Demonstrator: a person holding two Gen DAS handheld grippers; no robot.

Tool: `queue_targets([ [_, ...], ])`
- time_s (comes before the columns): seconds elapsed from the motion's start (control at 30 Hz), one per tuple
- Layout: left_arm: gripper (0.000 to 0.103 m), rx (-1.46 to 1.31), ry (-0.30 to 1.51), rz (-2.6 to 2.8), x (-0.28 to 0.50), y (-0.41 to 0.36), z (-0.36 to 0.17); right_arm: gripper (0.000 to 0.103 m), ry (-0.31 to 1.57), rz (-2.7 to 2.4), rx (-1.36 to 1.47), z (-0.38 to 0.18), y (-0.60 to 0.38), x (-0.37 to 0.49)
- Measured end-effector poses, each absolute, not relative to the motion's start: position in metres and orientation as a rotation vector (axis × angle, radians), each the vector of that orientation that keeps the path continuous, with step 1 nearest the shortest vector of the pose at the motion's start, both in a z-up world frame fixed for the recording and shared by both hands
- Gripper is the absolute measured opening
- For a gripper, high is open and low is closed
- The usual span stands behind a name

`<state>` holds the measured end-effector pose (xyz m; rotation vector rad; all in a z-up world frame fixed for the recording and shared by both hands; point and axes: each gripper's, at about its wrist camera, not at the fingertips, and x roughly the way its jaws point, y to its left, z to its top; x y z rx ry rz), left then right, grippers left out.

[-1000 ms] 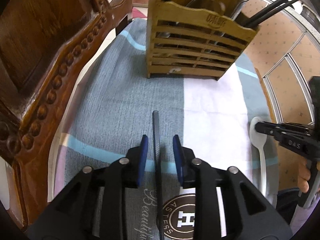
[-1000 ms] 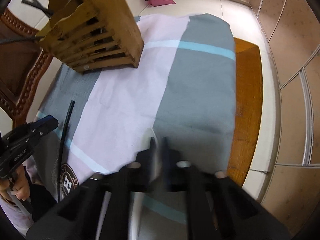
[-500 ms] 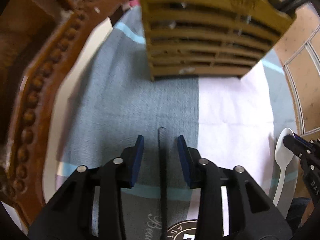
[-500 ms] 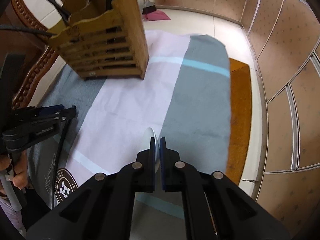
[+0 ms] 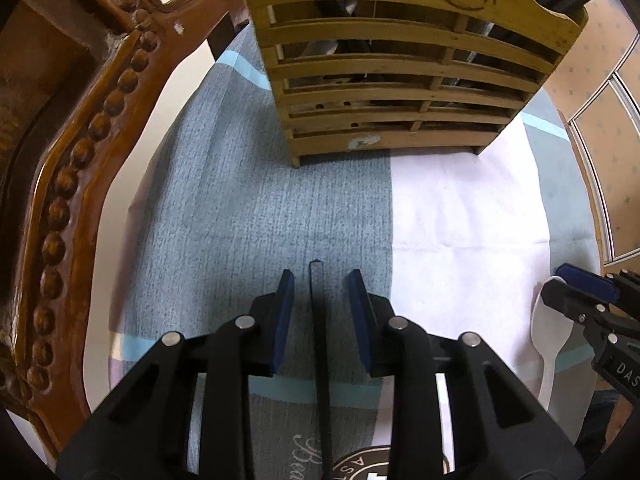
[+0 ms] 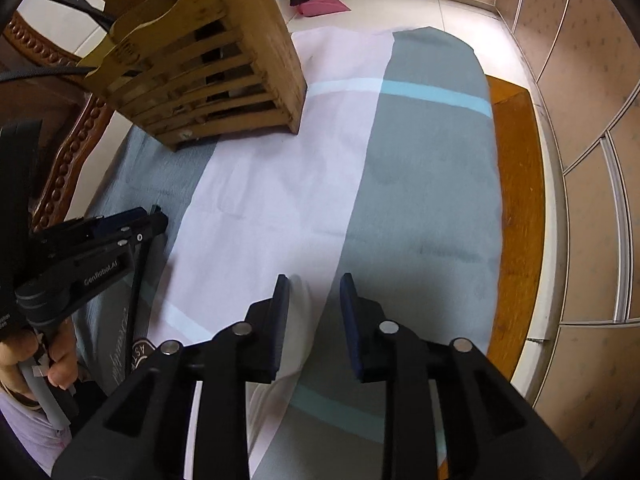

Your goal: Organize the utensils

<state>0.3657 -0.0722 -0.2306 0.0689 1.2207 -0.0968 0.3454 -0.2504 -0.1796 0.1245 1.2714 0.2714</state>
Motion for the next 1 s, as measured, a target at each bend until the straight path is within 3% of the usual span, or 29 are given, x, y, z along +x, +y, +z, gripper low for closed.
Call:
queue_targets([
  [0.03,0.028,0.078,1.216,-0.096,0.366,-0.074,-0.230,0.027,1.273,0.277,0.125,-0.181,-0.250,0.346],
  [0.1,0.019,0.082,1.212,-0.101,0.365,-0.076,-0.229,0.023,1.270,0.285,0.109,-0.180,-0.247,0.346],
  [0.13,0.009,0.083,1.212,-0.105,0.366,-0.078,-0.228,0.008,1.268,0.294,0.105,-0.179,-0.245,0.345],
  [0.17,0.007,0.086,1.210,-0.105,0.365,-0.079,-0.227,0.006,1.262,0.305,0.097,-0.177,-0.244,0.342],
  [0.37,0.007,0.011,1.080,-0.119,0.351,-0.065,-0.188,0.006,1.087,0.210,0.033,-0.141,-0.250,0.325],
  [0.63,0.007,-0.073,0.788,-0.099,0.308,-0.045,-0.094,0.006,0.696,0.008,-0.084,-0.066,-0.248,0.288],
  [1.0,0.003,-0.081,0.438,-0.127,0.278,-0.038,0.051,0.006,0.373,-0.085,-0.148,0.028,-0.223,0.295],
])
